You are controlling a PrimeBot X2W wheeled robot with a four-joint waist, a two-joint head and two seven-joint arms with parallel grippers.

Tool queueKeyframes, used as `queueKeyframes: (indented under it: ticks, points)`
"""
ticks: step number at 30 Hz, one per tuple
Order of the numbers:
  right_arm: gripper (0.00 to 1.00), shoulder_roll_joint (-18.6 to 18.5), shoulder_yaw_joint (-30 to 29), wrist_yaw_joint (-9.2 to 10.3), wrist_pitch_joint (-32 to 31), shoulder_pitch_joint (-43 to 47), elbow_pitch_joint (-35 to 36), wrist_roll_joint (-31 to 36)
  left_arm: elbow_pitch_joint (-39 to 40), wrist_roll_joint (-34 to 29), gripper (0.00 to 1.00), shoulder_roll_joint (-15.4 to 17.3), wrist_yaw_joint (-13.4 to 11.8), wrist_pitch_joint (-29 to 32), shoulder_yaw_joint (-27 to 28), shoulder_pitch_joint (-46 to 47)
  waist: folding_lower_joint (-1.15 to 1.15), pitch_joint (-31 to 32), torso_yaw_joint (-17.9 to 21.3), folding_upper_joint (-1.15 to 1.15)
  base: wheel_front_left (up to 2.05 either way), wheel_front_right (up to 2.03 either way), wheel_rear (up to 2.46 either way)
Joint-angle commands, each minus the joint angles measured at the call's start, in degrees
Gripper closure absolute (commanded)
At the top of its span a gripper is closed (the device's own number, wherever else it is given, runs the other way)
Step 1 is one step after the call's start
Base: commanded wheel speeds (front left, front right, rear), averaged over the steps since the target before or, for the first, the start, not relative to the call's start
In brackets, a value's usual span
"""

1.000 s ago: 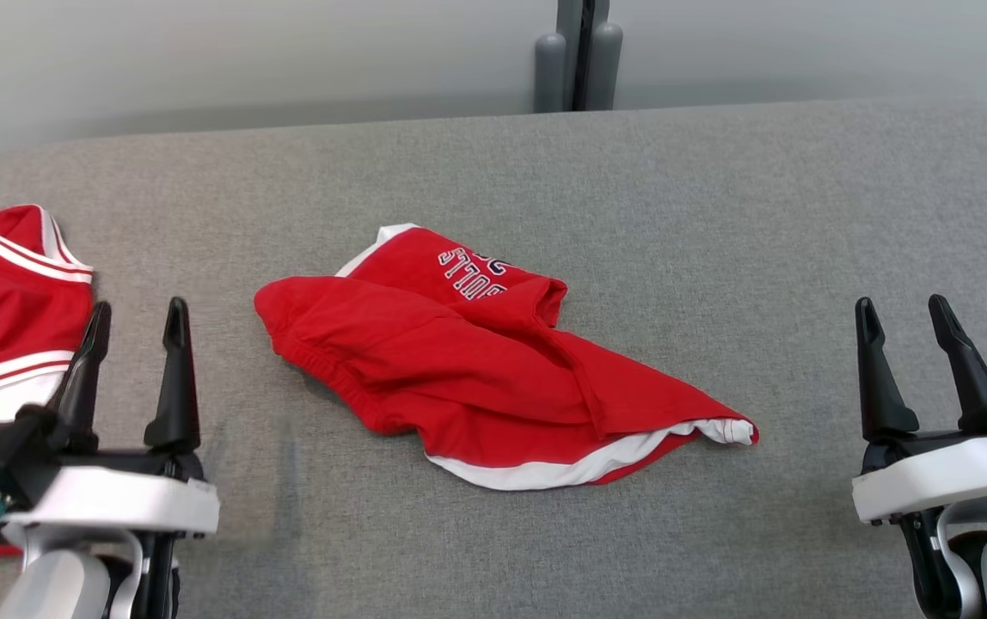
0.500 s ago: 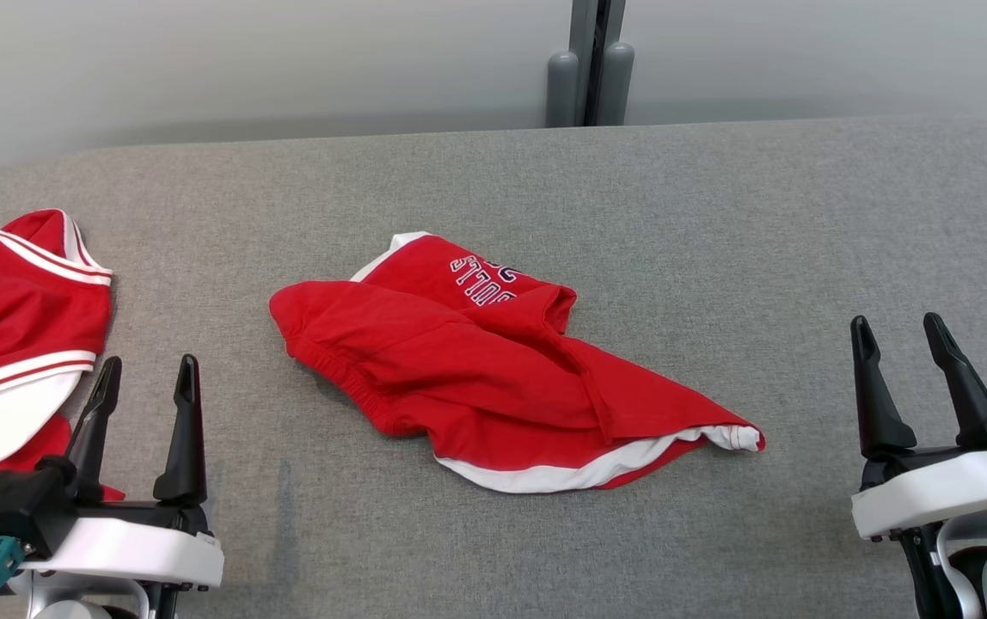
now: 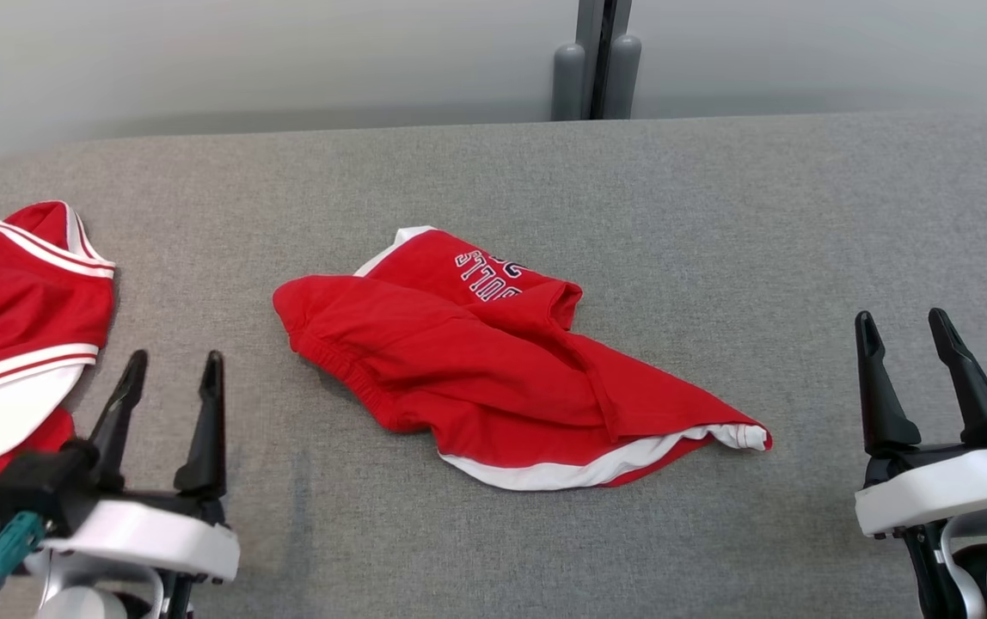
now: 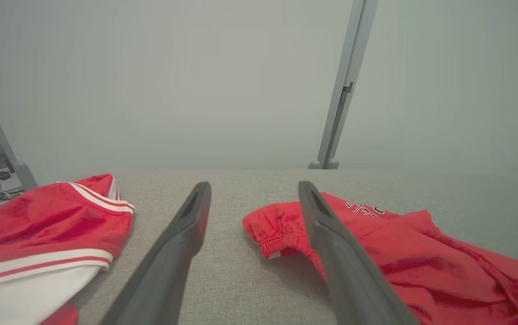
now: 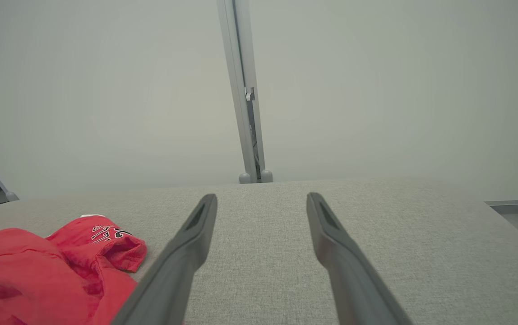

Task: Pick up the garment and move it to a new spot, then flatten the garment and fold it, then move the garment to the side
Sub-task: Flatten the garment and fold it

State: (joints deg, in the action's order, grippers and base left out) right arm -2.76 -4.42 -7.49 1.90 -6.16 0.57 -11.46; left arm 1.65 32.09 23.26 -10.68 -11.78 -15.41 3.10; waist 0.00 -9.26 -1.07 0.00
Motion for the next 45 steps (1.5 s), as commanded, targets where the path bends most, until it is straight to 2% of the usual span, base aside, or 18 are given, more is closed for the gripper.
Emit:
queueKeyframes:
  ticks: [1, 8, 12, 18, 25, 26, 27, 28, 32, 45]
  points:
    - [0.00, -0.31, -0.01, -0.01, -0.23, 0.06, 0.15, -0.17, 0.12, 0.24, 0.00, 0.51, 0.44, 0.81, -0.35, 1.70, 0.00, -0.51, -0.10, 0.00, 0.00, 0.00, 0.00]
    - [0.00, -0.33, 1.02, -0.01, -0.05, -1.71, 0.27, -0.09, -5.20, 2.90, 0.00, -0.05, 6.37, 11.05, -6.64, 7.66, 0.00, -3.50, 0.76, 0.00, 0.00, 0.00, 0.00]
    - [0.00, -0.32, 1.86, -0.01, 0.73, -2.26, -0.58, -0.90, -10.73, 5.79, 0.00, -1.65, 10.11, 15.14, -9.20, 9.96, 0.00, -5.09, 1.97, 0.00, 0.00, 0.00, 0.00]
    - [0.00, -0.32, 2.14, -0.01, 1.69, -2.95, -1.52, -1.45, -17.23, 8.29, 0.00, -3.18, 13.78, 15.86, -10.11, 13.13, 0.00, -7.02, 3.44, 0.00, 0.00, 0.00, 0.00]
    - [0.00, -0.31, 2.15, -0.01, 2.44, -3.74, -2.44, -1.69, -20.57, 8.97, 0.00, -3.53, 15.83, 14.20, -10.44, 16.28, 0.00, -7.94, 4.28, 0.00, 0.00, 0.00, 0.00]
    - [0.00, -0.31, 2.17, -0.01, 2.65, -3.82, -2.52, -1.74, -20.57, 9.48, 0.47, -3.64, 16.27, 13.94, -10.42, 16.47, 0.00, -7.97, 4.37, 0.00, 0.00, 0.00, 0.00]
    - [0.00, -0.32, 2.08, -0.01, 2.88, -3.87, -2.55, -1.75, -20.34, 9.53, 0.85, -3.44, 16.43, 13.45, -10.44, 16.57, 0.00, -7.99, 4.45, 0.00, 0.00, 0.00, 0.00]
    - [0.00, -0.32, 1.91, -0.01, 2.97, -3.86, -2.68, -1.69, -20.03, 9.38, 1.00, -3.12, 16.65, 13.26, -10.68, 16.52, 0.00, -7.94, 4.48, 0.00, 0.00, 0.00, 0.00]
    - [0.00, -0.31, 1.44, -0.01, 3.46, -3.62, -3.09, -1.61, -16.76, 8.85, 1.00, -2.12, 16.56, 12.00, -10.57, 15.13, 0.00, -7.56, 4.21, 0.00, 0.00, 0.00, 0.00]
    - [0.00, -0.32, 0.29, -0.01, 3.64, -2.82, -3.63, -2.72, 6.92, 5.35, 1.00, 5.38, 10.48, 18.17, -10.69, 8.68, 0.00, -5.63, 1.27, 0.00, 0.00, 0.00, 0.00]
